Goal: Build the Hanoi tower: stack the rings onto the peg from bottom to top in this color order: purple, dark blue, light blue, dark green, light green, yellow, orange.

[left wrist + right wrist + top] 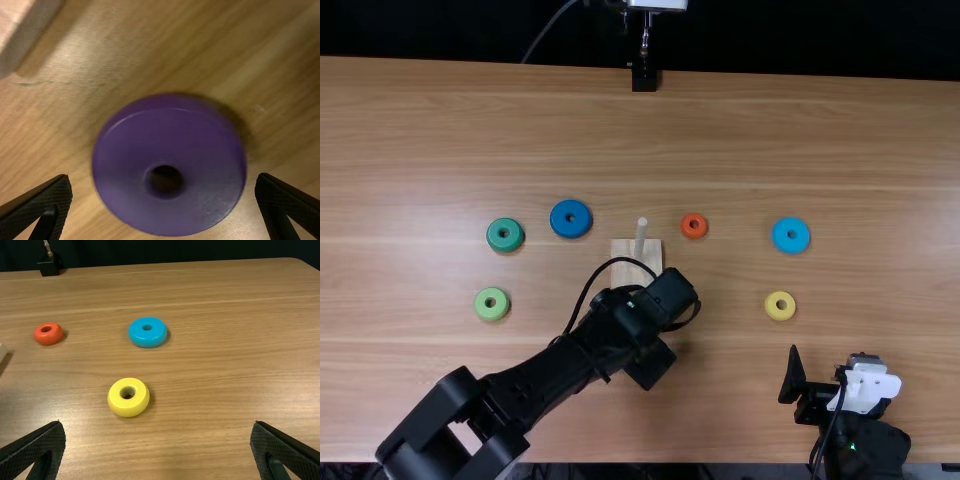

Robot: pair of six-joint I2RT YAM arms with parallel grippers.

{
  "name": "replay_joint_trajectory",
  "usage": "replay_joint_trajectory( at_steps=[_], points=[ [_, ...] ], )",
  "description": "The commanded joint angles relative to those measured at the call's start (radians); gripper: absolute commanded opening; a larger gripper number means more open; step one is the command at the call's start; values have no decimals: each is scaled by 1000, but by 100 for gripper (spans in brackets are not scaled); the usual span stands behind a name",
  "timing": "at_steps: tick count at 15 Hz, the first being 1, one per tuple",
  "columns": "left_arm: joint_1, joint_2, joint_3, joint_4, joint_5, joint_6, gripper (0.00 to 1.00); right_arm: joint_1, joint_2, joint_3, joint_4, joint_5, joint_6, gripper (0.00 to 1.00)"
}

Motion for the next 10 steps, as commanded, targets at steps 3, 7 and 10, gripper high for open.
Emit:
replay_joint_trajectory(
  at_steps=[3, 7, 10],
  points=[
    [-10, 19, -38, 4, 3, -5, 100, -7, -13, -107, -57, -2, 0, 100],
    [-8, 58, -34, 14, 12, -5, 100, -7, -13, -107, -57, -2, 0, 100],
    [-10, 59, -27, 23, 12, -6, 100, -7, -13, -109, -57, -2, 0, 100]
  ],
)
